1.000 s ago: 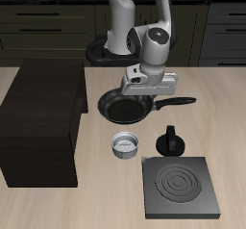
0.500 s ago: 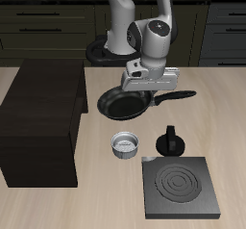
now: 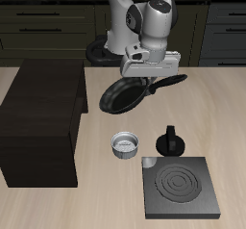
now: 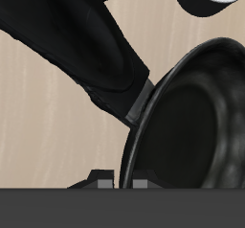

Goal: Place the frypan on the stove

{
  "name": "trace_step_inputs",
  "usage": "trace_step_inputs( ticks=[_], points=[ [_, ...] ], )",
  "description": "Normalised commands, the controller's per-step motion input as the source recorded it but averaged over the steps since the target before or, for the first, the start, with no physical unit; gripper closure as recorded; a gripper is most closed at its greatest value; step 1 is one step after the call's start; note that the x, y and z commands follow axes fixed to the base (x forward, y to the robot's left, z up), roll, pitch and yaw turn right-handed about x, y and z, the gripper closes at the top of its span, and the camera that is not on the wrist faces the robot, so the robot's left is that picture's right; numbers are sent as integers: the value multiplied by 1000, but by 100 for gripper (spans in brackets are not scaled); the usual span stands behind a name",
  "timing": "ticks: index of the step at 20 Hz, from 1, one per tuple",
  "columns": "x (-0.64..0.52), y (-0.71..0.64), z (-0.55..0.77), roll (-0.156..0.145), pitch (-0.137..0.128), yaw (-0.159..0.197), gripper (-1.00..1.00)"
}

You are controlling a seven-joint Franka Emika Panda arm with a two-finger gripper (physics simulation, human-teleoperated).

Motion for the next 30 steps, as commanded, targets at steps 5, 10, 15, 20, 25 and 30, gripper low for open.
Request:
trace_step_inputs(
  ticks=[5, 10, 15, 20, 25, 30],
  points=[
    [79, -65, 563, -14, -72, 25, 100],
    [48, -31, 423, -8, -64, 24, 100],
    [30, -40, 588, -15, -88, 27, 100],
    [77, -1, 440, -6, -59, 22, 100],
    [168, 52, 178, 9, 0, 19, 100],
    [129, 45, 83, 3, -4, 15, 100]
  ],
)
